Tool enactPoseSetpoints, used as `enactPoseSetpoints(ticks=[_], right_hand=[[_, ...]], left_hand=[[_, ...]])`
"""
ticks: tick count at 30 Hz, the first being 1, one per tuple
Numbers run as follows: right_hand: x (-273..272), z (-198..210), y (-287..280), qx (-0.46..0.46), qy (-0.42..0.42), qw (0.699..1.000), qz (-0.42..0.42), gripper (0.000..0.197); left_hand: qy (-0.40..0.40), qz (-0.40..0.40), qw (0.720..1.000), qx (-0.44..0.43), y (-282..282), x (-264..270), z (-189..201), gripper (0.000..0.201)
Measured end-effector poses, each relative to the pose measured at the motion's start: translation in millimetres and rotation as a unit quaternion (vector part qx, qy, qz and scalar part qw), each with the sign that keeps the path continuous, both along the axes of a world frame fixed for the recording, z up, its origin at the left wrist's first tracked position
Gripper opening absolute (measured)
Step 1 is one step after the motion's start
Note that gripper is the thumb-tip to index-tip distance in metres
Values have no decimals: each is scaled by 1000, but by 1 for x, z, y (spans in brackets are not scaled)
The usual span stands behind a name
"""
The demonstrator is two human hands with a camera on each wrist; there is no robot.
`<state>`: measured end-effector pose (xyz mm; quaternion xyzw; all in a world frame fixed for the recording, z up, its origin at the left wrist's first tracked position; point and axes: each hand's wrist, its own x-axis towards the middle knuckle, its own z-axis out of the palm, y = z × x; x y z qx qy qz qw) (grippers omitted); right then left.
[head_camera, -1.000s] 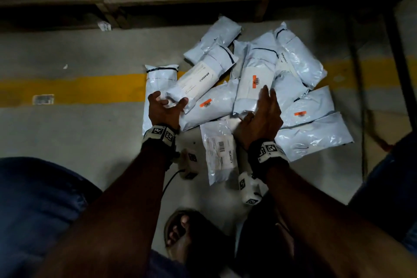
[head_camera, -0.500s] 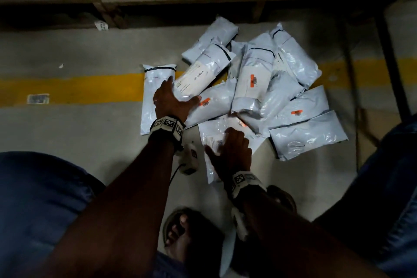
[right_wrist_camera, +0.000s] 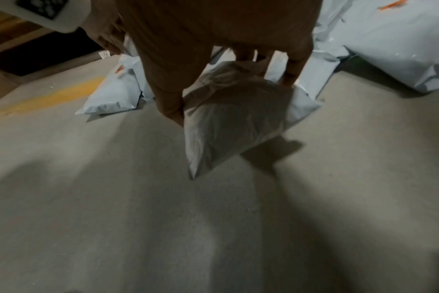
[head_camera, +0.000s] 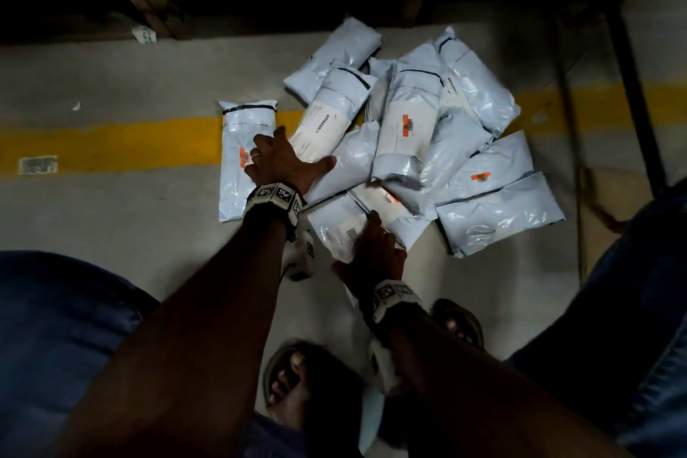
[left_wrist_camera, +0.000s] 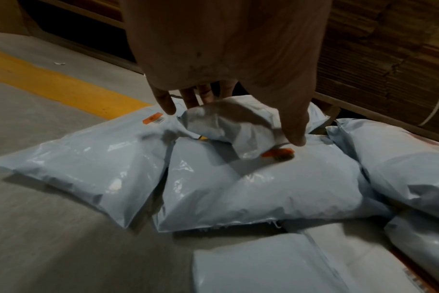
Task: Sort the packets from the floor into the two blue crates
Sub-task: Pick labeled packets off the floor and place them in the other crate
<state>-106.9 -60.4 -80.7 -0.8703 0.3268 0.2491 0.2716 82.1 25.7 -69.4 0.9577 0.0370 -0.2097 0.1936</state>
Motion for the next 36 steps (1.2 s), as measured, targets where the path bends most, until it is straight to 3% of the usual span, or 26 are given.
enactPoseSetpoints(ticks=[7,12,16,19,21,25,30,36], right_hand=[[11,7,-8,-32,-5,998,45,102],[33,32,-35,19,131,982,133,103],[69,72,-75,33,120,969,212,101],[101,120,-107,45,112,976,183,85],[112,142,-131,51,80,986,140,76],[115,147,-157,55,-20,997,59,94],[94,107,-137,75,-131,989,0,92],[57,54,-107,28,-255,964,-67,107]], left_hand=[[-3,-42,999,4,-5,5,3,103],[-57,-67,996,-9,5,-6,7,86],[-67,-58,996,3,12,-13,8,83],[-67,-58,996,10,12,-15,8,84],[-63,-62,996,-3,12,-14,8,86],[-64,-47,996,-28,8,-15,10,88],[-64,-19,994,-88,3,-17,16,87],[-106,15,989,-98,3,-23,15,90]])
